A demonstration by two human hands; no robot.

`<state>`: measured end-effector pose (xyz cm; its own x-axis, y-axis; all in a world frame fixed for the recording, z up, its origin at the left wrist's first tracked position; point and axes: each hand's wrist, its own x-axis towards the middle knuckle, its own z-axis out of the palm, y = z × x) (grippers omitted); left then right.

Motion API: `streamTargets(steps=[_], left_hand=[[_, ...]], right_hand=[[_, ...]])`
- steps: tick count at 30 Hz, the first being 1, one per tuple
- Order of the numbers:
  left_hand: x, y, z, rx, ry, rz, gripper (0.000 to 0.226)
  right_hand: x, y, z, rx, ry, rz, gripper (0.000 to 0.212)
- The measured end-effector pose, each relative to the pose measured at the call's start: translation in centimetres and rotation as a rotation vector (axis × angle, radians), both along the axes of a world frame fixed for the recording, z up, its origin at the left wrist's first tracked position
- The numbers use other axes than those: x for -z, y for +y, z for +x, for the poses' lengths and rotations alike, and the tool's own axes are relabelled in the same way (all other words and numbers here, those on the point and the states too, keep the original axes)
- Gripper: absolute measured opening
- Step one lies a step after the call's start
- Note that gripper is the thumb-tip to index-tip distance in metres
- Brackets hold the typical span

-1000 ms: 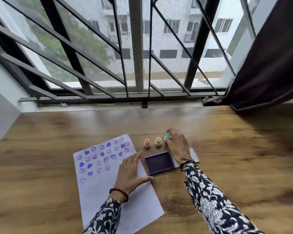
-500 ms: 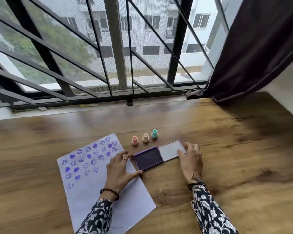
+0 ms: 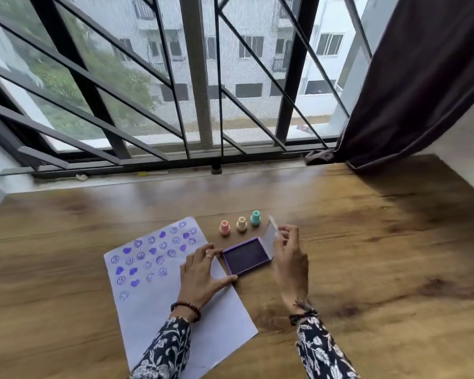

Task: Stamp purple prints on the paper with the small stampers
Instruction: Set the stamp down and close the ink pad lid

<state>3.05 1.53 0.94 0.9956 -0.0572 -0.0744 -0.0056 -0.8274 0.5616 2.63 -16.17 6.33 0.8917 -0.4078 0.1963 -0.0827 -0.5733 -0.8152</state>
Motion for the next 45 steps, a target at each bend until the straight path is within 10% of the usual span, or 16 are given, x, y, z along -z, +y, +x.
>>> streamTargets(steps=[11, 26, 45], left_hand=[[0.7, 0.3, -0.2, 0.016, 0.006, -0.053, 0.071], [0.8, 0.3, -0.2, 0.021, -0.004, -0.092, 0.068], [1.1, 0.6, 0.0, 0.048, 0.016, -0.082, 0.07]], right_hand=[[3.9, 5.2, -3.3, -0.231, 0.017, -0.559, 0.011], [2.4, 4.0, -0.1, -0.149, 0.467, -0.293, 0.062], [2.8, 4.9, 0.0, -0.135, 0.466, -0.253, 0.069]])
